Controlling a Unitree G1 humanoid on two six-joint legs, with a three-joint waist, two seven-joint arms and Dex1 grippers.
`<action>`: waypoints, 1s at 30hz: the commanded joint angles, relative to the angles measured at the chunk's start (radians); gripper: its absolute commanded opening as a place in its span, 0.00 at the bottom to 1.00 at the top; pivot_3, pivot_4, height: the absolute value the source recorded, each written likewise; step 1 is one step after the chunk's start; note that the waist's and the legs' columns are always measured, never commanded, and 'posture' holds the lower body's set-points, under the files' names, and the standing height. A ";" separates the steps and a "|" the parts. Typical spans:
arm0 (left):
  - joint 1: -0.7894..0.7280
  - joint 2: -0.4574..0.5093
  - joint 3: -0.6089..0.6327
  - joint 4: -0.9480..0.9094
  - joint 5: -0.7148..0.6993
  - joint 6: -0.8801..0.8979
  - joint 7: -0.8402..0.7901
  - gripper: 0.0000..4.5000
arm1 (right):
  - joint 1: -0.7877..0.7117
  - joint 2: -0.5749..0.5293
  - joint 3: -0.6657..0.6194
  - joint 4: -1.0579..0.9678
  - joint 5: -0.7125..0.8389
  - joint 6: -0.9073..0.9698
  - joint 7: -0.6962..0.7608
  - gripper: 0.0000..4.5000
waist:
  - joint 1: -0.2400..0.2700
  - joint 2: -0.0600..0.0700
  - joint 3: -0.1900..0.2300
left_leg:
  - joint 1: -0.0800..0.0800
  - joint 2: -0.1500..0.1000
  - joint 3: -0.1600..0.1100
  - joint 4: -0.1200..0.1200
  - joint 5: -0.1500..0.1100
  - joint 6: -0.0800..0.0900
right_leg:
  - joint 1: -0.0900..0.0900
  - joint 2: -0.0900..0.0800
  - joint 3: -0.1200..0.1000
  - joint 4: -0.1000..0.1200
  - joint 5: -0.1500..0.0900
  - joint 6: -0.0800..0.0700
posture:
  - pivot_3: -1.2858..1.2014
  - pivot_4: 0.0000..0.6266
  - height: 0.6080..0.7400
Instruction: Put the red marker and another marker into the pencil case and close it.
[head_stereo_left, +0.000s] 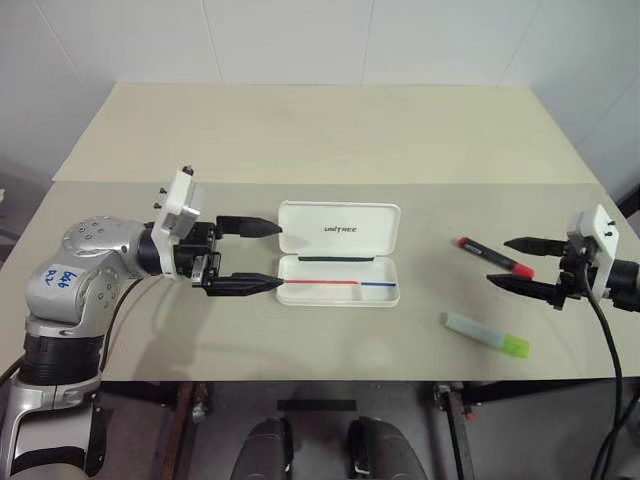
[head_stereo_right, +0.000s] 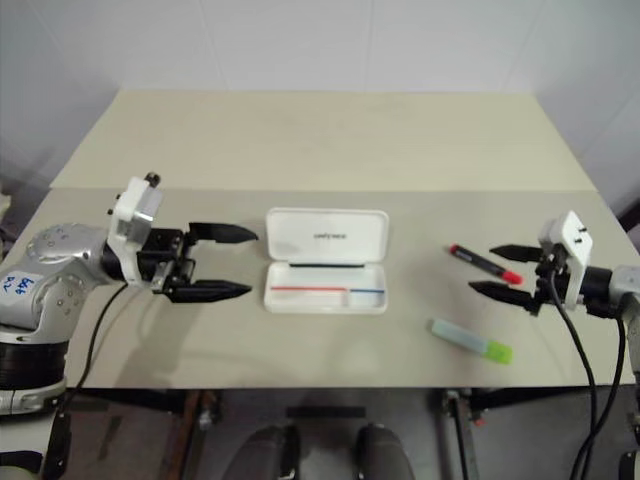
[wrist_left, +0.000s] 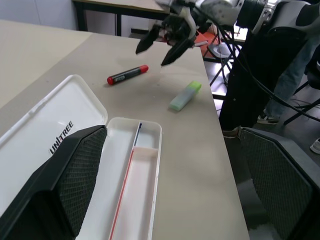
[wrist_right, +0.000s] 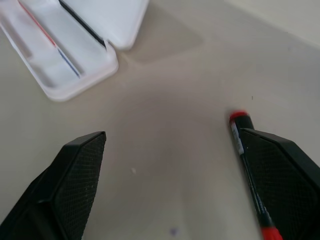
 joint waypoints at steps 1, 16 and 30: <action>-0.017 0.001 0.018 -0.037 -0.027 -0.015 0.010 0.99 | -0.075 0.004 0.038 0.139 -0.064 -0.084 0.030 1.00 | -0.001 0.000 0.000 | 0.000 0.000 0.000 0.000 0.000 0.000 | 0.000 0.000 0.000 0.000 0.000 0.000 | 0.52 0.24 1.00; -0.123 0.006 -0.001 0.041 0.011 -0.094 0.012 0.99 | -0.443 0.124 0.121 0.684 -0.265 -0.340 -0.024 1.00 | -0.011 0.003 0.002 | 0.001 0.000 0.003 0.000 0.003 -0.005 | -0.001 0.002 0.003 0.000 0.000 0.001 | 0.52 0.24 1.00; -0.134 0.018 0.004 0.056 0.035 -0.144 0.018 0.99 | -0.494 0.111 0.128 0.865 -0.382 -0.330 -0.098 1.00 | -0.014 0.004 0.002 | 0.000 0.000 0.003 0.000 0.003 -0.006 | -0.001 0.002 0.004 -0.001 0.000 0.001 | 0.52 0.24 1.00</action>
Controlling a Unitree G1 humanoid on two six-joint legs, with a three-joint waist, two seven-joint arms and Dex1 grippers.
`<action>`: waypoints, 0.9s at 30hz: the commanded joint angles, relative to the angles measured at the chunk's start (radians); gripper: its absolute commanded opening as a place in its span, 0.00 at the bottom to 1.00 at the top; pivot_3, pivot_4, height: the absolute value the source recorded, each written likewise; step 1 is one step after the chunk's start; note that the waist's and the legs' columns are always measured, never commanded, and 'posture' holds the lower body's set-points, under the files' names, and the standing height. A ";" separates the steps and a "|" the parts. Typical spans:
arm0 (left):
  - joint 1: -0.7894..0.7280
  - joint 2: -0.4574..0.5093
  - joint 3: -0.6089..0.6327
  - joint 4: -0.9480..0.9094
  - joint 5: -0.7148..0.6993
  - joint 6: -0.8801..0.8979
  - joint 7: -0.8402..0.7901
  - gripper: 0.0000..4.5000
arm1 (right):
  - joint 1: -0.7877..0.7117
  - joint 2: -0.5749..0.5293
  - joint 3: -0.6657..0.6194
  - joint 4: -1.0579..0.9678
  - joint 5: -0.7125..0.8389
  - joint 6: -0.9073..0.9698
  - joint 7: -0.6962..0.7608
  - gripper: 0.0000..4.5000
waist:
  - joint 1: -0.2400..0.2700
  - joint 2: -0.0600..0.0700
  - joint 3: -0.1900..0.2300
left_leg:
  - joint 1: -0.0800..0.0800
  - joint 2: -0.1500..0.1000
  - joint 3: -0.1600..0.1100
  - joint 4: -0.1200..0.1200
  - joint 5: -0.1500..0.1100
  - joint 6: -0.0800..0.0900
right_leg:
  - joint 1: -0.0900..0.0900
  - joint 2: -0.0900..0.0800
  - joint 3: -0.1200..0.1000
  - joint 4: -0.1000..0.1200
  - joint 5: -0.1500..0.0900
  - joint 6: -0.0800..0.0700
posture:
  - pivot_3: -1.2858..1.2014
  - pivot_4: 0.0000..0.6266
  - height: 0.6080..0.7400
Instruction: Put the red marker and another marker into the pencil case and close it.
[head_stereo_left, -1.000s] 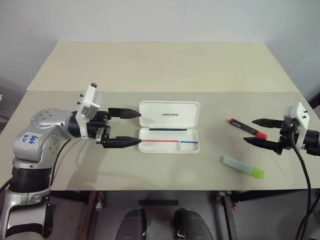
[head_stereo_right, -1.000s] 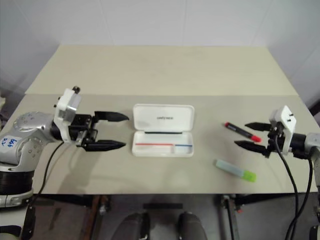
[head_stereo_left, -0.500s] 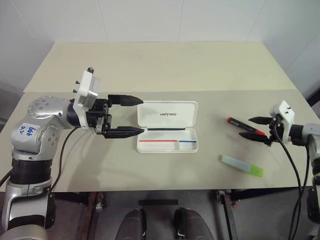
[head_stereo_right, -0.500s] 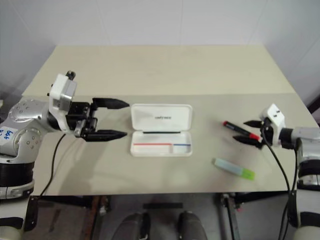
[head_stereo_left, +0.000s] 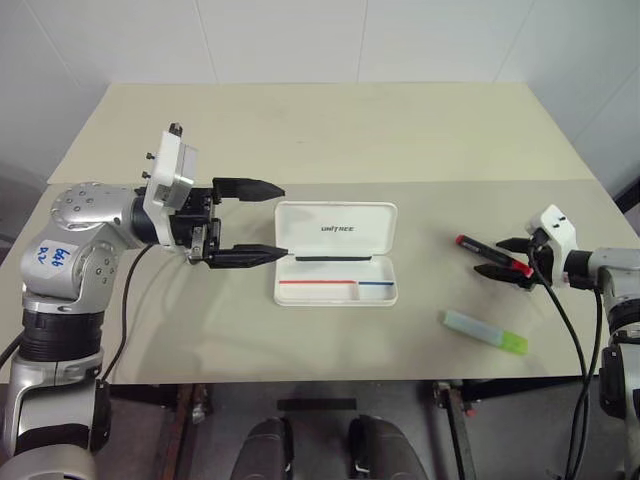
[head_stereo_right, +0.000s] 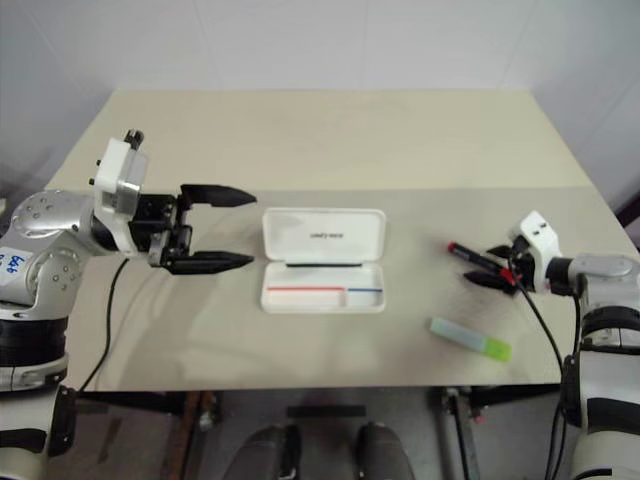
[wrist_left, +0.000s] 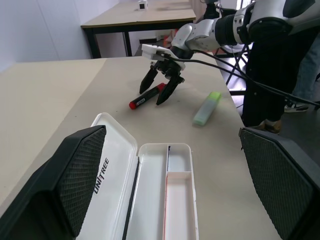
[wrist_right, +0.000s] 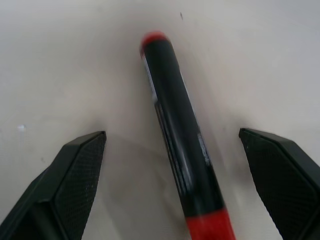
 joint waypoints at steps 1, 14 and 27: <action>-0.005 0.012 0.017 0.000 0.006 -0.025 0.002 1.00 | 0.004 -0.035 -0.004 0.025 -0.022 0.009 -0.005 0.96 | 0.001 0.000 0.000 | 0.000 0.000 0.000 0.000 0.000 0.000 | 0.000 0.000 0.000 0.000 0.000 0.000 | 0.52 0.24 1.00; -0.029 0.007 -0.009 0.048 0.056 -0.101 -0.030 1.00 | -0.003 0.016 -0.010 -0.018 -0.010 -0.009 0.105 0.14 | -0.011 0.000 0.000 | 0.000 0.000 0.000 0.000 0.000 0.000 | 0.000 0.001 0.000 0.000 0.000 0.000 | 0.52 0.24 1.00; 0.006 -0.021 -0.021 0.121 0.098 -0.180 -0.021 1.00 | -0.016 0.034 -0.011 -0.253 0.057 0.032 0.278 0.14 | -0.012 0.000 0.000 | 0.004 0.001 0.004 0.000 0.000 -0.001 | 0.000 0.001 0.005 0.004 0.000 0.000 | 0.52 0.24 1.00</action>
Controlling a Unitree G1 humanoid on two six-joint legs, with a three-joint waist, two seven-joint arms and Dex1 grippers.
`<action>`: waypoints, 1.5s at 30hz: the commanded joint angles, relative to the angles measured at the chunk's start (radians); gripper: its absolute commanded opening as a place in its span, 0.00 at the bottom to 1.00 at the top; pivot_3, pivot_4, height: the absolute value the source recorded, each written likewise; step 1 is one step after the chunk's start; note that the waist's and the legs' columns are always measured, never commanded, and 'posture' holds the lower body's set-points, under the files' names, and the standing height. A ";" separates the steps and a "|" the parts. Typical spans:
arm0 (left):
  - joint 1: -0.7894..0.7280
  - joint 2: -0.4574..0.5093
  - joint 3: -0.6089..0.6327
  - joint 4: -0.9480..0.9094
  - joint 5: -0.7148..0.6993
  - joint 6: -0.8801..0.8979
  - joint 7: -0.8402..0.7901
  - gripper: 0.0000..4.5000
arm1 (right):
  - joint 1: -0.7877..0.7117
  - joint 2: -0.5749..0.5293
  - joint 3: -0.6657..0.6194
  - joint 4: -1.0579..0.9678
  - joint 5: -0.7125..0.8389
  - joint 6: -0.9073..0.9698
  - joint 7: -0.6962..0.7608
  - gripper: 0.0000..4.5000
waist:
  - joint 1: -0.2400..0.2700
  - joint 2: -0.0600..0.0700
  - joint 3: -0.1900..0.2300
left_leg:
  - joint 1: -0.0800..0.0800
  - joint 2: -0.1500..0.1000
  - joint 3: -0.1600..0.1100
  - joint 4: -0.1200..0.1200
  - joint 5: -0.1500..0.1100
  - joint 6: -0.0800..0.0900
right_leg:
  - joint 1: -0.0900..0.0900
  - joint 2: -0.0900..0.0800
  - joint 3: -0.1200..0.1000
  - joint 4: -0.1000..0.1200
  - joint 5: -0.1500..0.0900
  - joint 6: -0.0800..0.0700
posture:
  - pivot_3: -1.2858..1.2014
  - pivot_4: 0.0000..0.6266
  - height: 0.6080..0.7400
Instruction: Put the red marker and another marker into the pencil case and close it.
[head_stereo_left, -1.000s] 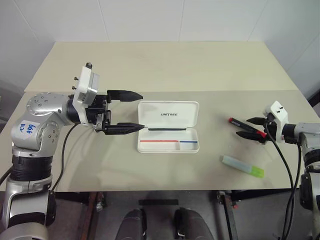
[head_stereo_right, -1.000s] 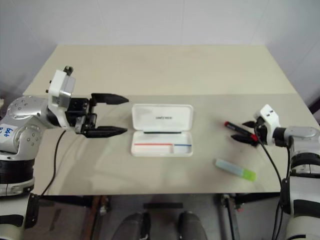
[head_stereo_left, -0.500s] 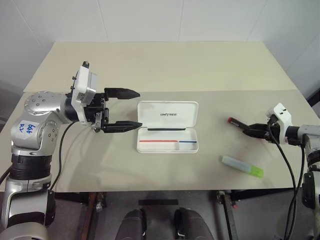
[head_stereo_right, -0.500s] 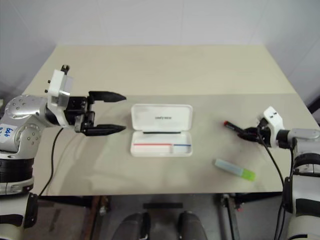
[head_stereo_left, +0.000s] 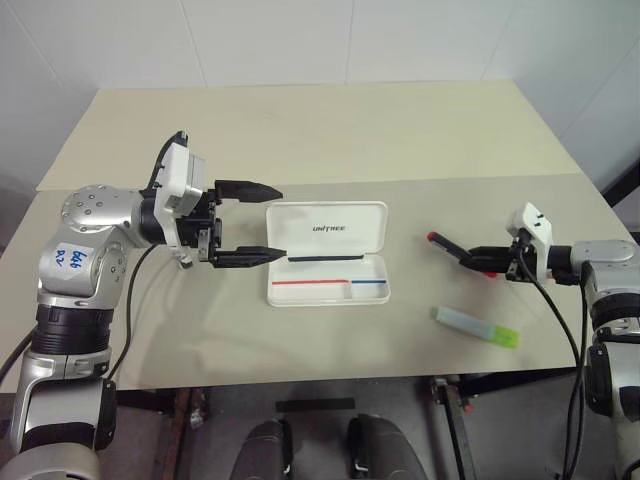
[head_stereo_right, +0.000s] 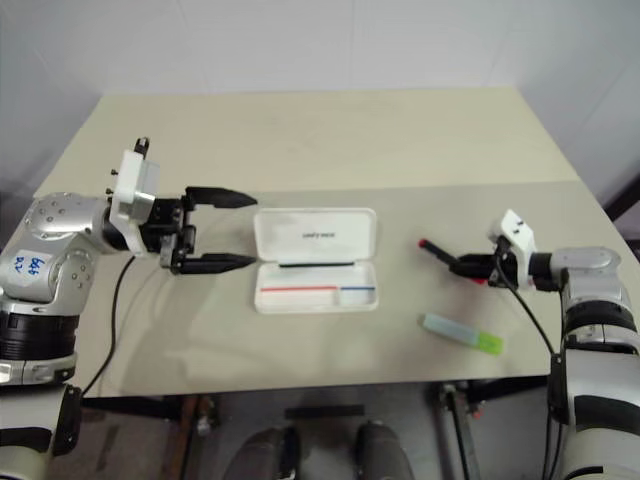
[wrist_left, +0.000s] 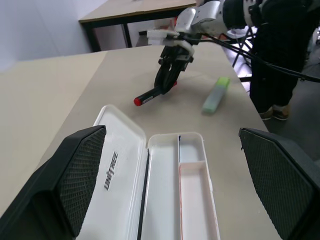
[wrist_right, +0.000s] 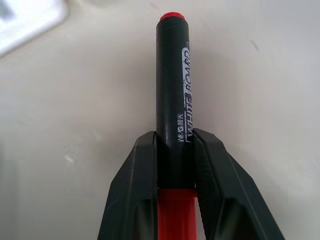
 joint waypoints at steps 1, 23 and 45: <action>0.010 0.001 0.018 0.016 0.012 -0.028 0.010 1.00 | -0.006 -0.026 0.001 -0.152 0.047 0.060 0.090 0.14 | 0.001 0.000 0.000 | 0.000 0.000 0.000 0.000 0.000 0.000 | 0.000 0.000 0.000 0.000 0.000 0.000 | 0.52 0.24 1.00; 0.179 0.051 0.070 0.014 0.029 -0.092 -0.012 1.00 | 0.126 0.188 0.281 -0.961 0.195 0.470 -0.035 0.14 | 0.005 -0.001 0.000 | -0.007 -0.001 -0.001 0.001 -0.002 0.003 | -0.007 -0.003 -0.001 0.003 0.000 0.000 | 0.52 0.24 1.00; 0.239 0.078 0.069 0.074 0.074 -0.166 -0.020 1.00 | -0.097 0.367 0.382 -0.558 -0.018 0.145 -0.055 0.14 | -0.005 -0.001 0.000 | -0.009 0.000 0.009 0.000 -0.003 0.004 | -0.017 -0.003 0.004 0.010 0.000 0.000 | 0.52 0.24 1.00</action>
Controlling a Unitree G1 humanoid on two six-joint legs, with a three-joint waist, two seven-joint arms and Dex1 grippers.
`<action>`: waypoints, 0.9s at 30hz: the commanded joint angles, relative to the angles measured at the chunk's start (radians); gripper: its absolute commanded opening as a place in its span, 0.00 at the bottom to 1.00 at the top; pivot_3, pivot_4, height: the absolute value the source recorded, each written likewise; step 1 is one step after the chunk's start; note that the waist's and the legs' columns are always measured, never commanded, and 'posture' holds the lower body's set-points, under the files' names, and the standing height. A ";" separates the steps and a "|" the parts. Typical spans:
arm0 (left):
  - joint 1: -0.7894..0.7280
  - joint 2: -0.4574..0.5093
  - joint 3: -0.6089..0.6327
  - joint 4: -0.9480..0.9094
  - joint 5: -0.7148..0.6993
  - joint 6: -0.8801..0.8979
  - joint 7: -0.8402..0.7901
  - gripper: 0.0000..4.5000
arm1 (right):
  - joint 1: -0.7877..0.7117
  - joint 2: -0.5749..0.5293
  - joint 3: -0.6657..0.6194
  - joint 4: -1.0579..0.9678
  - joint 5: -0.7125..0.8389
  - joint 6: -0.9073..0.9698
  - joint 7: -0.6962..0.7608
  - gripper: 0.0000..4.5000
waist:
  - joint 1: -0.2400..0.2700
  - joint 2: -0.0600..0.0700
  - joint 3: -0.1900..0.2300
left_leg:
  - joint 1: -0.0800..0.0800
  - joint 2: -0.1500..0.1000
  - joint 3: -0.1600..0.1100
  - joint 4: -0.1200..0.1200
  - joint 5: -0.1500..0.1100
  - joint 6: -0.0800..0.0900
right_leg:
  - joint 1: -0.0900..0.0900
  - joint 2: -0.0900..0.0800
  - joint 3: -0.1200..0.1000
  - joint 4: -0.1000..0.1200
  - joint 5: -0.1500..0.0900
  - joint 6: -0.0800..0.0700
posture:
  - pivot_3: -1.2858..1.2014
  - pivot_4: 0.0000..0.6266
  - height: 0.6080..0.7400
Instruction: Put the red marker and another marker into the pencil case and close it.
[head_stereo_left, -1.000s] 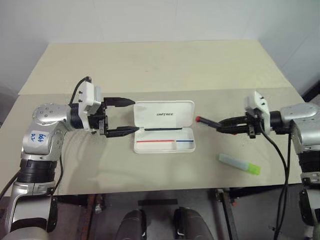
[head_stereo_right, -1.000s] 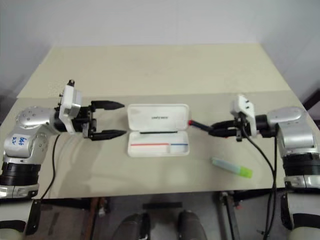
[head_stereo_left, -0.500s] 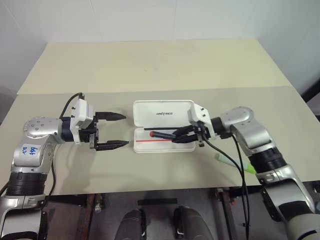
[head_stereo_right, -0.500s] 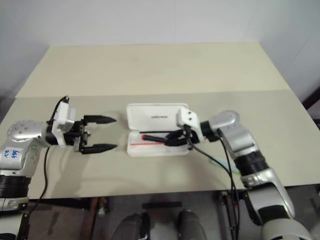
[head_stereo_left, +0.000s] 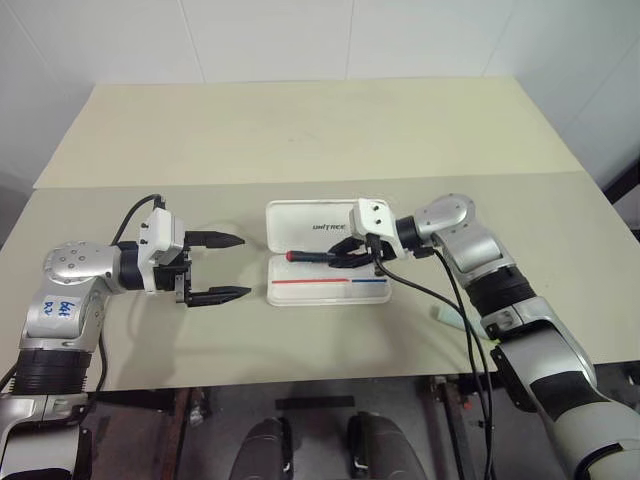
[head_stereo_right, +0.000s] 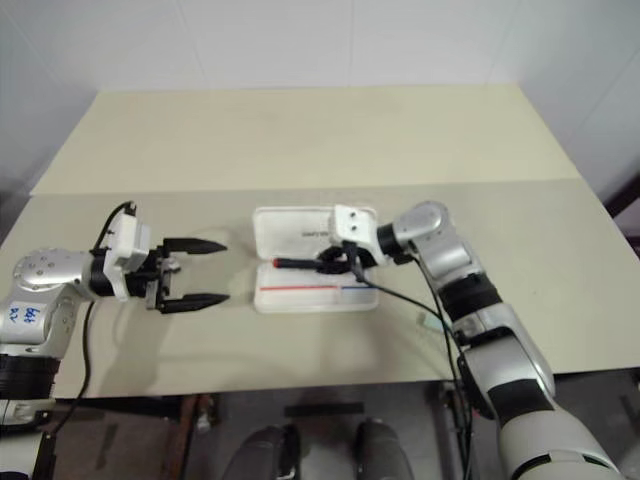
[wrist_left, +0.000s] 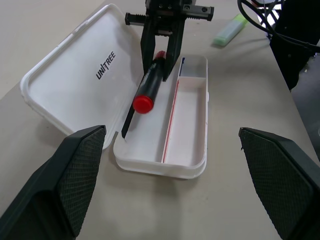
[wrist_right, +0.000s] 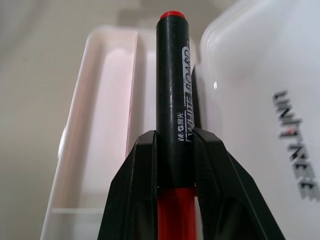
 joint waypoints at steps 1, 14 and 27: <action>-0.003 0.015 0.019 -0.017 -0.002 -0.005 0.004 1.00 | -0.015 -0.002 -0.006 -0.023 0.006 0.006 0.022 0.14 | -0.003 0.000 0.000 | 0.000 0.000 0.000 0.000 0.000 0.000 | 0.000 0.000 0.000 0.000 0.000 0.000 | 0.52 0.24 1.00; -0.025 0.005 0.004 -0.011 0.003 -0.006 0.011 1.00 | -0.034 0.007 -0.030 0.033 -0.009 -0.028 -0.025 0.76 | -0.003 0.000 0.000 | 0.000 0.000 0.000 0.000 0.000 0.000 | 0.000 0.000 0.003 0.000 0.000 0.000 | 0.52 0.24 1.00; -0.062 -0.048 -0.046 -0.040 -0.020 0.024 0.002 1.00 | 0.197 -0.119 -0.197 -0.540 0.310 0.381 0.029 1.00 | 0.012 -0.001 0.000 | -0.001 0.000 -0.001 0.000 -0.001 0.001 | 0.000 0.000 0.003 0.000 0.000 0.000 | 0.52 0.24 1.00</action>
